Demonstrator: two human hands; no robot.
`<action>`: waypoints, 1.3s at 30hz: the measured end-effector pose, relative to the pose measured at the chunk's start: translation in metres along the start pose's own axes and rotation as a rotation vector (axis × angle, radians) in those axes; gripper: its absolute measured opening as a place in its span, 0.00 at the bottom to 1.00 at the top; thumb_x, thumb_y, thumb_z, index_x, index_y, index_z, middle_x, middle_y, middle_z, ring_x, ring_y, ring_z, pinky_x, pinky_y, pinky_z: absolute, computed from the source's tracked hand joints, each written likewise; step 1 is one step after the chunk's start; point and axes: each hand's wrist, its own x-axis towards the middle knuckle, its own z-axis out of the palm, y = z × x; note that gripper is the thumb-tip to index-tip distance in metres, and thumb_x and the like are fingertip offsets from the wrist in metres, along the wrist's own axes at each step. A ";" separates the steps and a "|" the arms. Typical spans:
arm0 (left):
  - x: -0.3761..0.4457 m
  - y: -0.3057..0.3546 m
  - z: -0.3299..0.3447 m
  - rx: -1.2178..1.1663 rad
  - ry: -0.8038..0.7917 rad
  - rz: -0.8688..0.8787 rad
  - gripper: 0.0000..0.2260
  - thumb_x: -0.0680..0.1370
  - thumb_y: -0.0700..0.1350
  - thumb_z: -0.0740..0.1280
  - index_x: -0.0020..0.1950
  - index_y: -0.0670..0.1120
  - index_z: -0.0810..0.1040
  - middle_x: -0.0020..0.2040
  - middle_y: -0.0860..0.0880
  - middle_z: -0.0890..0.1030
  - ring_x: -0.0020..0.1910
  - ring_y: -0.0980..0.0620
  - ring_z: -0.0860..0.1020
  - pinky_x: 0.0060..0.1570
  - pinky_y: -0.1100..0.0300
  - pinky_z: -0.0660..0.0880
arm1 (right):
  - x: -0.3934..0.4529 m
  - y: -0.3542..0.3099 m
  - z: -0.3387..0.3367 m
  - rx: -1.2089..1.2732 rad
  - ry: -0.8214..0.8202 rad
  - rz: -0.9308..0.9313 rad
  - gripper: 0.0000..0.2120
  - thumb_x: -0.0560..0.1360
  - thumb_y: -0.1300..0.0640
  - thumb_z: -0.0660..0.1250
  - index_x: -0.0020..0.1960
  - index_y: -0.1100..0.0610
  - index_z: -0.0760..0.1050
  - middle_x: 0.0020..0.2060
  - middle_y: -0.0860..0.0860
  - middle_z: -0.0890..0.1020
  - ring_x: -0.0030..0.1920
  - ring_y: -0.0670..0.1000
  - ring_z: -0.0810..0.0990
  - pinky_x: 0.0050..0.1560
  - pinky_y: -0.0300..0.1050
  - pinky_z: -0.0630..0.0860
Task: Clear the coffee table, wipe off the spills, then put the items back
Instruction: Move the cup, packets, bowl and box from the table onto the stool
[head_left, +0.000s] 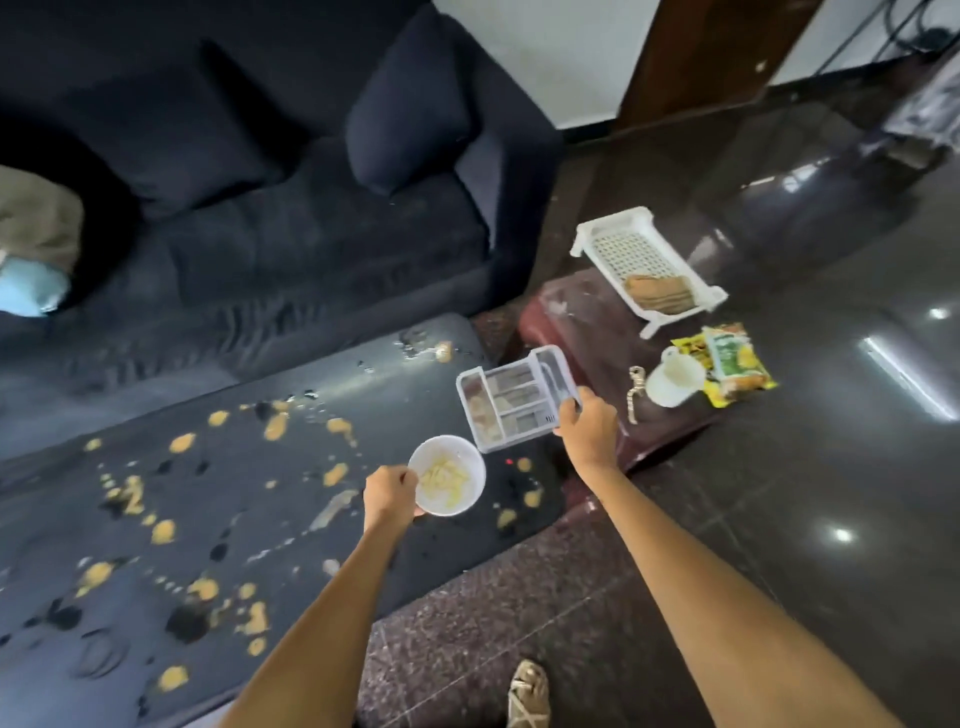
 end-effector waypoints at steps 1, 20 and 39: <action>-0.001 0.011 0.012 -0.016 0.003 -0.001 0.12 0.75 0.36 0.61 0.31 0.35 0.70 0.33 0.32 0.72 0.35 0.43 0.76 0.39 0.54 0.77 | 0.007 0.010 -0.008 -0.004 0.007 0.002 0.19 0.71 0.51 0.49 0.38 0.64 0.71 0.32 0.64 0.78 0.36 0.66 0.81 0.34 0.62 0.77; 0.055 0.142 0.099 -0.071 0.064 -0.049 0.12 0.77 0.35 0.59 0.35 0.38 0.77 0.39 0.40 0.78 0.35 0.41 0.80 0.34 0.56 0.78 | 0.157 0.037 -0.078 0.135 0.072 0.434 0.15 0.79 0.62 0.57 0.58 0.73 0.72 0.56 0.69 0.77 0.57 0.65 0.75 0.53 0.54 0.71; 0.140 0.173 0.122 0.061 -0.045 0.032 0.19 0.77 0.36 0.59 0.26 0.44 0.68 0.36 0.42 0.76 0.37 0.42 0.80 0.23 0.65 0.70 | 0.247 0.019 -0.005 0.420 0.111 0.720 0.18 0.80 0.60 0.55 0.62 0.73 0.69 0.60 0.68 0.75 0.60 0.66 0.74 0.59 0.55 0.72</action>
